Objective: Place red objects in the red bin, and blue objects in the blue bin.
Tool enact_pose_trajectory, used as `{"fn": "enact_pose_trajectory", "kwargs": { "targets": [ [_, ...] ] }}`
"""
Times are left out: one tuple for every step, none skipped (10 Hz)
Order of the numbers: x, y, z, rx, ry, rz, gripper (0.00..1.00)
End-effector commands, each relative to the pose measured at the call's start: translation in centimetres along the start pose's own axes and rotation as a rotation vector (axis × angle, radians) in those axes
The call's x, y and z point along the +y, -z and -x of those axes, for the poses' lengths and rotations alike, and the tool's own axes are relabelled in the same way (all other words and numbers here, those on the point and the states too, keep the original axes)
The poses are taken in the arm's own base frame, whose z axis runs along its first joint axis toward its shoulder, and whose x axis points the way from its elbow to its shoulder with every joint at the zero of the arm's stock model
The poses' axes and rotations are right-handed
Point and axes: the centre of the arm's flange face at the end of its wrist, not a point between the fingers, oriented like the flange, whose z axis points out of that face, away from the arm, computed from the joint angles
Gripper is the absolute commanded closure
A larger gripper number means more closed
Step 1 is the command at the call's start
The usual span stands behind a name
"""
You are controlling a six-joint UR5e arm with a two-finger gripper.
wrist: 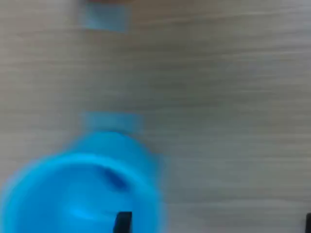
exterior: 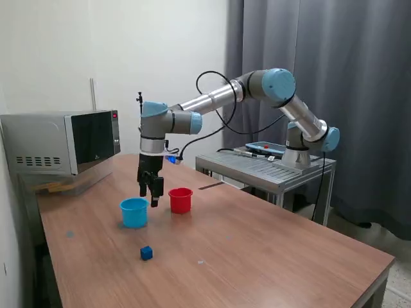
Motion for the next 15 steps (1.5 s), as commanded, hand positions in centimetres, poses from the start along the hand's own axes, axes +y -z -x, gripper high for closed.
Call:
{"fn": "enact_pose_trajectory", "kwargs": {
  "targets": [
    [-0.2,0.4,-9.3,0.064,0.102,0.025,0.00],
    [-0.5,-1.1,-10.4,0.077,0.111,0.005,0.00],
    [0.0,-1.9,-10.4,0.077,0.111,0.005,0.00],
    [0.7,-2.5,-10.4,0.077,0.111,0.016,0.00],
    [1.0,-3.2,-10.4,0.077,0.112,0.016,0.00],
    [1.1,-3.3,-10.5,0.078,0.113,0.017,0.00],
    [1.4,-3.2,-10.2,0.077,0.111,0.025,0.00],
    [1.7,-3.6,-9.8,0.076,0.108,0.030,0.00],
    [2.1,-4.2,-9.8,0.078,0.110,0.035,0.00],
    [2.5,-5.3,-10.3,0.081,0.118,0.038,0.00],
    [2.6,-6.2,-10.8,0.109,0.123,0.039,0.00],
    [2.8,-6.2,-11.3,0.145,0.125,0.050,0.00],
    [3.0,-6.1,-11.6,0.154,0.130,0.066,0.00],
    [3.1,-6.0,-11.6,0.154,0.136,0.069,0.00],
    [3.6,-5.1,-11.5,0.151,0.137,0.091,0.00]
  ]
}}
